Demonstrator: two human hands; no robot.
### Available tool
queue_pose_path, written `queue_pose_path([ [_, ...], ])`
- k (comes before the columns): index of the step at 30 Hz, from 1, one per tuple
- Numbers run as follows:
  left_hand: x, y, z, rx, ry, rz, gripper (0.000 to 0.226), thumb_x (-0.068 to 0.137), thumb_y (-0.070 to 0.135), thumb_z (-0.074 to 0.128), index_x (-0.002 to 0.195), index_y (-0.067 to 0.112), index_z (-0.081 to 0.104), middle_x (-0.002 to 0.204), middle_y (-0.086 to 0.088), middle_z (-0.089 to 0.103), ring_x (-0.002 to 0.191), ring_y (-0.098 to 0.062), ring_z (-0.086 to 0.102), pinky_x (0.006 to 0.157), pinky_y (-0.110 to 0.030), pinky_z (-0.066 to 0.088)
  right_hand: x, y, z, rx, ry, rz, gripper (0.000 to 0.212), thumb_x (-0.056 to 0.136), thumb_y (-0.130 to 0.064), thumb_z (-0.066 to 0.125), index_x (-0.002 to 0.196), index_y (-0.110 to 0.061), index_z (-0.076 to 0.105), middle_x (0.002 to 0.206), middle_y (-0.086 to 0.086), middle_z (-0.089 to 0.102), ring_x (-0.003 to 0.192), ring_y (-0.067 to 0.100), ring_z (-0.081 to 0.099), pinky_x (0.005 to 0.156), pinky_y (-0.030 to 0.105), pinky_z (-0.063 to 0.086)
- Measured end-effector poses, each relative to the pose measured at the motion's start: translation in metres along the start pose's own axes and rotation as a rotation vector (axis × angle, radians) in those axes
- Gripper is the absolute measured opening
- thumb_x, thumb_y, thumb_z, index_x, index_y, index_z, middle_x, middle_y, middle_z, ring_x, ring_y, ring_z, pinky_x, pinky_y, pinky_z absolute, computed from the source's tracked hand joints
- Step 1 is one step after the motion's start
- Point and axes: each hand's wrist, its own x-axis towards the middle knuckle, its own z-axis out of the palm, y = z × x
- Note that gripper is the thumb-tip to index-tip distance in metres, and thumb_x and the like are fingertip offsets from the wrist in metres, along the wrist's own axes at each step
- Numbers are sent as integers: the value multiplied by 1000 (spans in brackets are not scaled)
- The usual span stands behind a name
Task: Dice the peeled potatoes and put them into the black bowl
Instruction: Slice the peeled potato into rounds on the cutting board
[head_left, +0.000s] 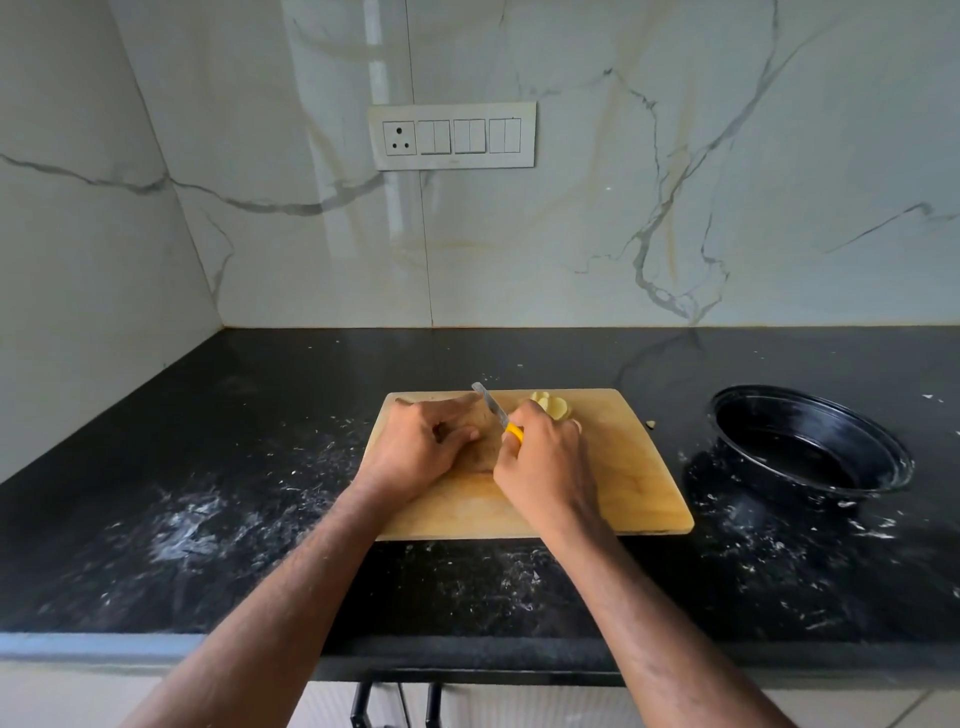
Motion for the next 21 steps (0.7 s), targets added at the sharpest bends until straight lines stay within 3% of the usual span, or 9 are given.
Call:
queue_pose_path([
  [5, 2, -1, 0, -26, -5, 46, 33, 85, 22, 80, 118, 20, 75, 106, -1, 77, 86, -12, 73, 84, -29, 56, 1, -3, -1, 27, 16, 5, 16, 97, -21, 57, 111, -16, 61, 95, 8, 66, 88, 25, 61, 60, 28, 38],
  [9, 1, -1, -1, -41, -16, 36, 34, 86, 23, 80, 119, 20, 74, 107, 1, 76, 80, -12, 73, 80, -30, 58, 0, -3, 0, 16, 4, 3, 17, 98, -23, 56, 113, -16, 60, 97, 7, 67, 82, 19, 53, 62, 27, 38],
  [12, 2, -1, -2, -52, -22, 33, 34, 85, 22, 80, 119, 20, 74, 108, 1, 76, 83, -4, 71, 81, -15, 54, -1, -4, -1, 22, 11, -9, 17, 98, -23, 56, 114, -16, 61, 97, 6, 67, 82, 18, 53, 57, 23, 36],
  [14, 2, 1, -3, -55, -26, 39, 34, 85, 21, 80, 119, 19, 75, 107, 1, 76, 83, 0, 69, 79, -6, 49, -1, -6, -1, 17, 4, -22, 19, 99, -23, 56, 116, -16, 60, 98, 5, 67, 77, 14, 45, 49, 16, 26],
  [19, 1, 4, -3, -47, -6, 35, 32, 85, 17, 81, 117, 19, 75, 97, -1, 78, 72, -11, 69, 72, -22, 54, 0, -9, -2, 6, -27, -19, 20, 101, -23, 54, 118, -16, 59, 99, 5, 66, 77, 12, 42, 48, 12, 22],
  [21, 1, 3, -2, -39, 0, 3, 31, 85, 19, 80, 116, 20, 76, 93, -2, 78, 70, -15, 69, 72, -29, 56, -1, -9, -1, -8, -39, -13, 19, 100, -22, 53, 117, -16, 59, 100, 7, 66, 78, 14, 43, 49, 19, 28],
])
